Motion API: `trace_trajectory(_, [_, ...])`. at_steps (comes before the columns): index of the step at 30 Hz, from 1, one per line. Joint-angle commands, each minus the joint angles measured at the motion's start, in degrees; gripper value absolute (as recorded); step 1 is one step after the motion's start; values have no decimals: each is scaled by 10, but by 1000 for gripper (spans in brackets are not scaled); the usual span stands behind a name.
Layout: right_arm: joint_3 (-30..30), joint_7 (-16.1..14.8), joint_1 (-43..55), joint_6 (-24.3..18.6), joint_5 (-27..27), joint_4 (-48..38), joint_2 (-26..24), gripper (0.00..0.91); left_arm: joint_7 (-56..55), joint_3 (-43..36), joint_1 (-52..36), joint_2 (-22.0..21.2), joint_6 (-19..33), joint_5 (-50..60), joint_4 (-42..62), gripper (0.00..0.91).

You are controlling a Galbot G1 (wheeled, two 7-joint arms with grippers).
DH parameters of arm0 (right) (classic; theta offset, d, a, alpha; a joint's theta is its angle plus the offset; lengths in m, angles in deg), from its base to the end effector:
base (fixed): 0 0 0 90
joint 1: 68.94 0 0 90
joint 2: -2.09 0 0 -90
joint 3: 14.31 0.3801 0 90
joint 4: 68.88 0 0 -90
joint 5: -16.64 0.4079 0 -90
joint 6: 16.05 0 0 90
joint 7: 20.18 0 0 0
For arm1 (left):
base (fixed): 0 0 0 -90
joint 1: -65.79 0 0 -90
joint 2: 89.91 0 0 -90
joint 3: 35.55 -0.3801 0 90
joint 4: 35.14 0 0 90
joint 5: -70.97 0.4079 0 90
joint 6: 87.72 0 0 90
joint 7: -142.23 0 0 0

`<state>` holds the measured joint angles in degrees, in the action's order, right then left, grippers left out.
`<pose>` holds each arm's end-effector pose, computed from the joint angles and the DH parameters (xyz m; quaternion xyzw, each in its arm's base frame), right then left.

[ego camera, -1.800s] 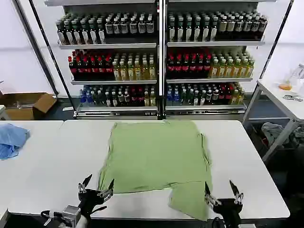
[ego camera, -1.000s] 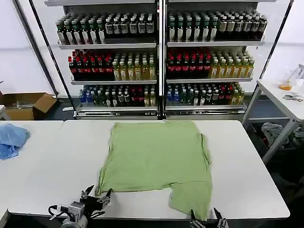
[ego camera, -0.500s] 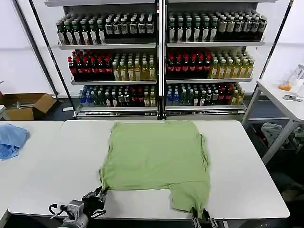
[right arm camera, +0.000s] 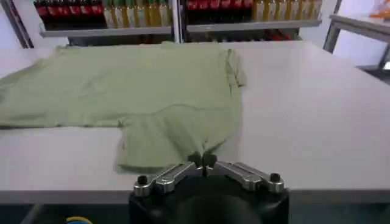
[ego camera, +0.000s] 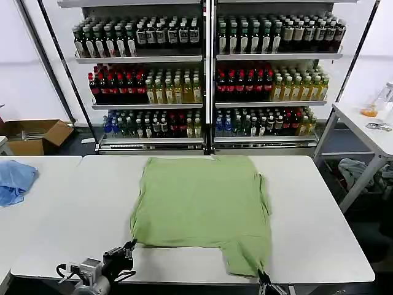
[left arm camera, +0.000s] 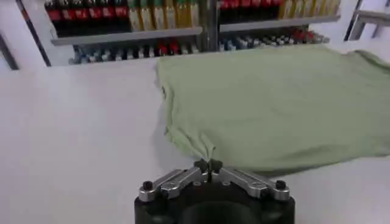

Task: Fold and organize the clothes.

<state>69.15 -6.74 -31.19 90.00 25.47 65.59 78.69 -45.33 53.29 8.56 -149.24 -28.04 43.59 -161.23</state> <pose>0.0984 0.0104 -0.2896 0.0092 -0.9750 0.0018 0.2218 0.2102 0.0656 -0.2824 -0.0963 -0.9577 -0.0385 0.2685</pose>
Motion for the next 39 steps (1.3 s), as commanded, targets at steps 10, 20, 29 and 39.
trace_trajectory(10, [94,1,19,10,58,91,-54,0,1,51,7,46,-2,-54,-67,40])
trace_trajectory(20, [94,9,193,45,120,-5,-141,0,8,-9,-102,67,-2,-50,51,40])
trace_trajectory(29, [47,9,298,68,136,-87,-190,0,5,-65,-185,68,-6,-24,132,40])
trace_trajectory(39, [-26,4,400,79,121,-174,-203,0,-5,-104,-226,48,1,11,169,40])
